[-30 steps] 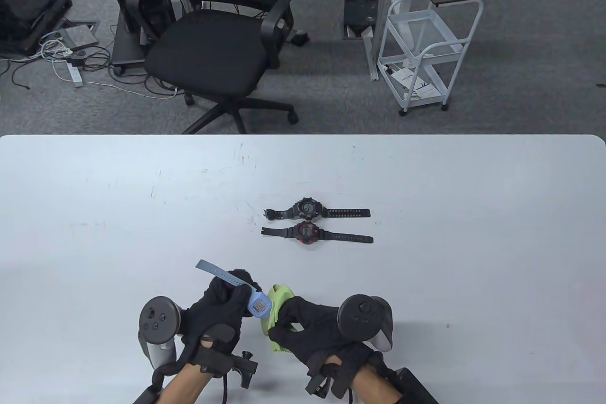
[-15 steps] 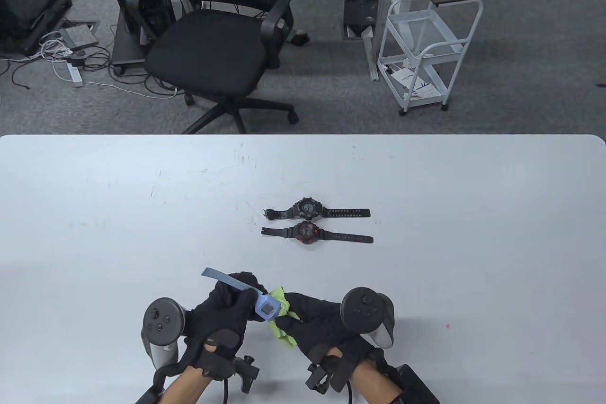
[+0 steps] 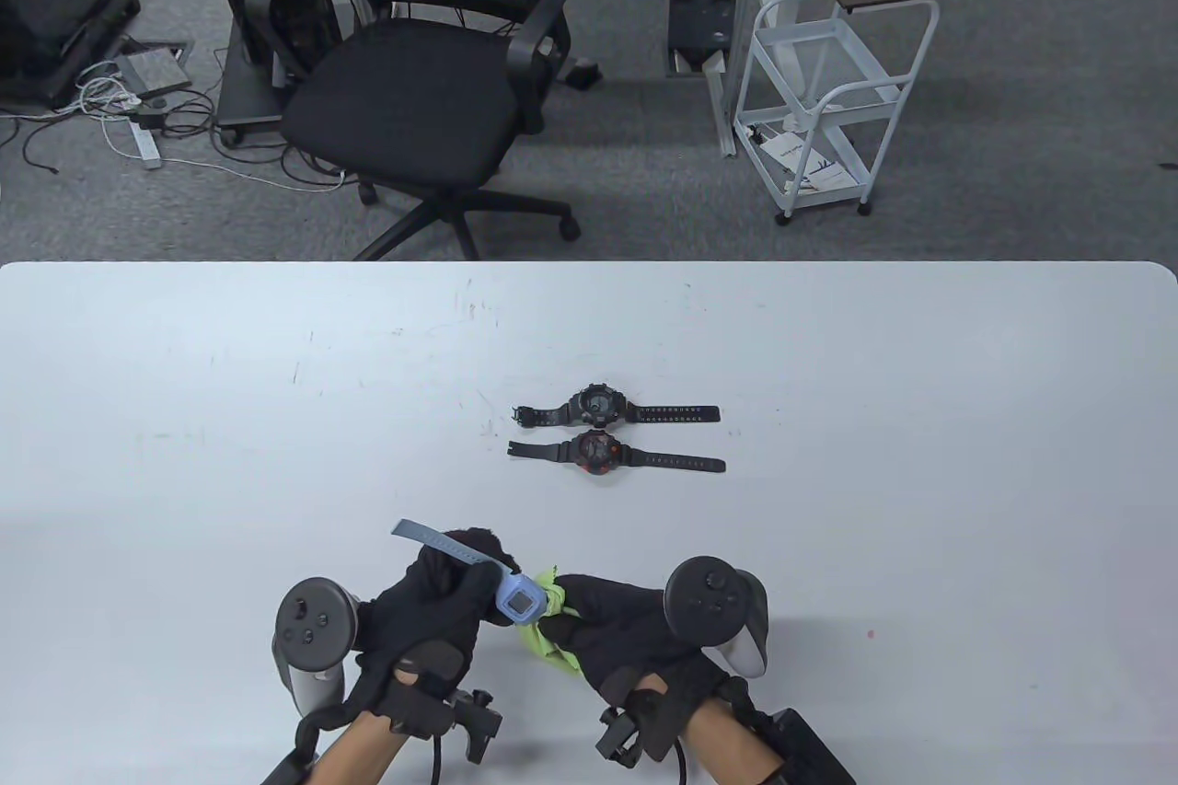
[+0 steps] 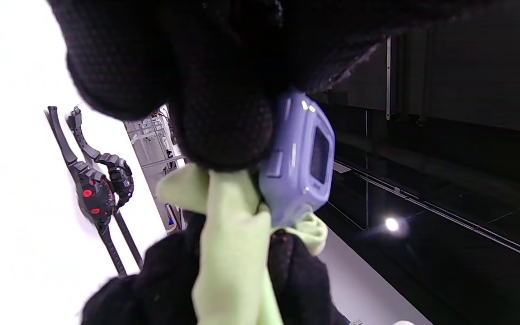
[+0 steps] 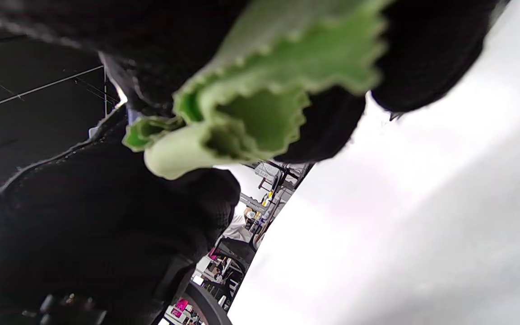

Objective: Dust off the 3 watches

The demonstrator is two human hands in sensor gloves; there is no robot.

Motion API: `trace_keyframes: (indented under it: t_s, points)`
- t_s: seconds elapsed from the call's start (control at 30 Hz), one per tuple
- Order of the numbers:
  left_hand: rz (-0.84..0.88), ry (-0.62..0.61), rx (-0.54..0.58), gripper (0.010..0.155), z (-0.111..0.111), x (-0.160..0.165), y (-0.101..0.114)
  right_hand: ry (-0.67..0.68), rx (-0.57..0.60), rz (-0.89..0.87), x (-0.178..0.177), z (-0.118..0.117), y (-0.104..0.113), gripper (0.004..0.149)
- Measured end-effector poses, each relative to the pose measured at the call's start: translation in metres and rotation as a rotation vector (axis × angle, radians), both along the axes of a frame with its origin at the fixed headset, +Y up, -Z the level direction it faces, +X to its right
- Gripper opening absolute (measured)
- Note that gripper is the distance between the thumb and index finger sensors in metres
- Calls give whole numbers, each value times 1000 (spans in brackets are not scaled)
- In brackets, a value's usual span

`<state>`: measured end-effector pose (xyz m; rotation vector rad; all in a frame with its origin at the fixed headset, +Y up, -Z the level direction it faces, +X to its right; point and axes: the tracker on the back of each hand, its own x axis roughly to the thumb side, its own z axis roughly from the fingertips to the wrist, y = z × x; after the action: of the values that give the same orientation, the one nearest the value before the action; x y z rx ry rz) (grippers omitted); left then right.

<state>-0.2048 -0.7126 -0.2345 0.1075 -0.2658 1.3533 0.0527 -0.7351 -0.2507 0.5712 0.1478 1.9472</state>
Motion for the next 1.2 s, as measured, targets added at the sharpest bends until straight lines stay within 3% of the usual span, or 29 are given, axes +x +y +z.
trace_keyframes:
  t_s: [0.2,0.37,0.63,1.2]
  points:
    - [17,11,-6,45,-2,-5,0,-80,39,53,3,0,0,51]
    - [18,8,-3,45,-2,-4,0,-25,17,28,2,0,-1,50]
    - [20,17,-1,45,-3,-8,0,-65,12,42,5,-1,-4,50]
    - [27,24,1,45,-4,-10,1,-15,-32,43,5,-2,-6,49]
